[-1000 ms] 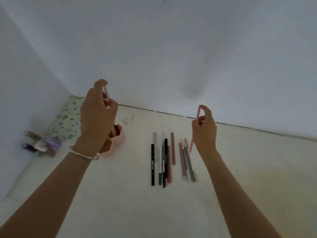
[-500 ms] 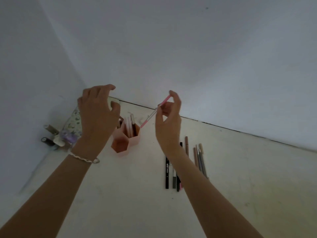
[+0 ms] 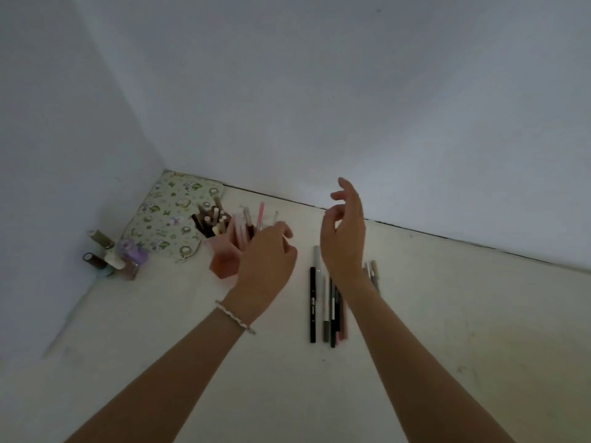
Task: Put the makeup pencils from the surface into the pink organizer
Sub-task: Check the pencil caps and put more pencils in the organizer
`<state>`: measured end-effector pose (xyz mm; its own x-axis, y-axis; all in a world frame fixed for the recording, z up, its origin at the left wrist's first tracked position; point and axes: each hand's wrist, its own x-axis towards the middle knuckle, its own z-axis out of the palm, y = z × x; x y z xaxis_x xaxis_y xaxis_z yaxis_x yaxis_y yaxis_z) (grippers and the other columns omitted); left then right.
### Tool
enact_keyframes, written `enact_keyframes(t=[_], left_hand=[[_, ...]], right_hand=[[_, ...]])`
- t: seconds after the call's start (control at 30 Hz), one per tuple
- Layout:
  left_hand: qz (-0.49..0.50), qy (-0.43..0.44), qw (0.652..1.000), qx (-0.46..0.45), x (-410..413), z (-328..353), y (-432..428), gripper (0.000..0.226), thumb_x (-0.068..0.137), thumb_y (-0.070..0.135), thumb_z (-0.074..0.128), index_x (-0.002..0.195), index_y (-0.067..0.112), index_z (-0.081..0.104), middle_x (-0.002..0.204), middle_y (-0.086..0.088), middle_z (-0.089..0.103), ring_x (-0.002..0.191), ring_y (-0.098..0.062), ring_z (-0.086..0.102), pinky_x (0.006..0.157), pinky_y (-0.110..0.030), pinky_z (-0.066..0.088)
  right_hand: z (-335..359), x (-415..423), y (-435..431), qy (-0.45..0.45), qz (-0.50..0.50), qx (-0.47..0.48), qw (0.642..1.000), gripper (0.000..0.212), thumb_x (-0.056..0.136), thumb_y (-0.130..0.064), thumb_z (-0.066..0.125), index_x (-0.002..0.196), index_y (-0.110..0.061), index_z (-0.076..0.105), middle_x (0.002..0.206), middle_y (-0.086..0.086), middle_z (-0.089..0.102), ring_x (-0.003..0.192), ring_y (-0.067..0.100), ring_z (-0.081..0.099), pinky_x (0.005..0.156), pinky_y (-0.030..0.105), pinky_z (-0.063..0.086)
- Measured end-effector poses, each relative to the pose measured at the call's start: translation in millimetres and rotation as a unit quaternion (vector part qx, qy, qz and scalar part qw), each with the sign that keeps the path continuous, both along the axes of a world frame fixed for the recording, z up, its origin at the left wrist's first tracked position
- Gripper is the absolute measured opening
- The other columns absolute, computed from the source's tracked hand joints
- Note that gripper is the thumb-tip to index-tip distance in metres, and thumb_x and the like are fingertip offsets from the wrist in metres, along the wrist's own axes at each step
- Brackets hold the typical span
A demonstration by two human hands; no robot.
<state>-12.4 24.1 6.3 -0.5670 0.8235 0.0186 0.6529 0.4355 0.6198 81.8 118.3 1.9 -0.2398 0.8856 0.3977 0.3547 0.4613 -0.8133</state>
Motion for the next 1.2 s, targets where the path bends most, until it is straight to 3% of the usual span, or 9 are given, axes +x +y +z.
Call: enact_keyframes(t=[0.17, 0.33, 0.5, 0.63, 0.73, 0.87, 1.0, 1.1, 1.2], left_hand=[[-0.019, -0.071, 0.982, -0.175, 54, -47, 17, 0.025, 0.094, 0.022, 0.056, 0.115, 0.01, 0.053, 0.104, -0.009, 0.065, 0.093, -0.024, 0.063, 0.079, -0.035, 0.053], [-0.019, -0.035, 0.98, -0.196, 78, -70, 23, 0.027, 0.094, 0.023, 0.06, 0.111, 0.007, 0.045, 0.104, -0.013, 0.062, 0.09, -0.03, 0.063, 0.071, -0.036, 0.048], [0.019, -0.119, 0.975, -0.186, 72, -77, 28, 0.034, 0.085, 0.02, 0.073, 0.106, 0.003, 0.052, 0.1, -0.015, 0.066, 0.089, -0.03, 0.063, 0.073, -0.035, 0.046], [0.031, -0.144, 0.98, -0.135, 64, -63, 29, 0.033, 0.081, 0.021, 0.079, 0.101, 0.007, 0.057, 0.092, -0.009, 0.07, 0.068, -0.013, 0.059, 0.062, -0.024, 0.046], [0.056, -0.171, 0.984, 0.002, 55, -22, 45, 0.033, 0.081, 0.021, 0.079, 0.108, 0.012, 0.06, 0.085, -0.001, 0.068, 0.07, -0.012, 0.063, 0.073, -0.032, 0.058], [0.057, -0.213, 0.956, 0.194, 61, 46, 69, 0.03, 0.083, 0.018, 0.077, 0.108, 0.018, 0.06, 0.083, 0.002, 0.069, 0.075, -0.015, 0.07, 0.07, -0.03, 0.06], [0.037, -0.218, 0.949, 0.225, 73, 71, 71, 0.029, 0.084, 0.019, 0.075, 0.107, 0.024, 0.059, 0.086, 0.005, 0.07, 0.077, -0.012, 0.072, 0.073, -0.032, 0.061], [0.044, -0.216, 0.95, 0.219, 74, 67, 65, 0.035, 0.086, 0.017, 0.073, 0.117, 0.023, 0.058, 0.088, 0.005, 0.069, 0.079, -0.015, 0.071, 0.079, -0.035, 0.06], [0.052, -0.168, 0.956, 0.235, 55, 62, 56, 0.044, 0.089, 0.015, 0.069, 0.128, 0.028, 0.053, 0.088, 0.006, 0.068, 0.079, -0.012, 0.071, 0.078, -0.028, 0.058]], right_hand=[[5, 75, 25, -0.006, -0.075, -0.067, 0.995, 0.048, 0.088, 0.003, 0.041, 0.127, -0.023, 0.051, 0.104, -0.004, 0.06, 0.065, 0.008, 0.052, 0.063, 0.014, 0.044], [-8, 131, 27, -0.02, -0.118, -0.107, 0.987, 0.05, 0.084, 0.005, 0.042, 0.121, -0.025, 0.055, 0.098, -0.008, 0.063, 0.061, 0.008, 0.052, 0.059, 0.016, 0.044], [-24, 156, 23, -0.022, -0.134, -0.153, 0.979, 0.046, 0.085, 0.004, 0.042, 0.119, -0.025, 0.054, 0.096, -0.008, 0.061, 0.059, 0.012, 0.053, 0.06, 0.03, 0.049], [-39, 165, 23, -0.03, -0.123, -0.184, 0.975, 0.043, 0.087, 0.003, 0.044, 0.119, -0.024, 0.055, 0.093, -0.007, 0.062, 0.061, 0.013, 0.056, 0.057, 0.024, 0.046], [-51, 169, 28, -0.105, -0.122, -0.22, 0.962, 0.031, 0.092, -0.003, 0.047, 0.117, -0.015, 0.058, 0.079, -0.009, 0.06, 0.058, 0.005, 0.054, 0.054, 0.014, 0.04], [-67, 160, 25, -0.267, -0.045, -0.32, 0.908, 0.024, 0.096, -0.017, 0.052, 0.116, -0.005, 0.059, 0.106, 0.008, 0.065, 0.096, 0.023, 0.062, 0.08, 0.028, 0.047], [-74, 145, 16, -0.39, -0.016, -0.281, 0.877, 0.02, 0.1, -0.02, 0.044, 0.104, -0.003, 0.056, 0.11, 0.014, 0.056, 0.105, 0.03, 0.058, 0.084, 0.031, 0.044], [-72, 139, 12, -0.383, -0.015, -0.267, 0.884, 0.017, 0.1, -0.018, 0.045, 0.105, -0.004, 0.053, 0.111, 0.016, 0.06, 0.103, 0.03, 0.057, 0.081, 0.032, 0.042], [-61, 141, 15, -0.29, -0.032, -0.286, 0.913, 0.016, 0.097, -0.013, 0.051, 0.109, -0.003, 0.052, 0.097, 0.011, 0.063, 0.088, 0.027, 0.06, 0.068, 0.03, 0.042]])
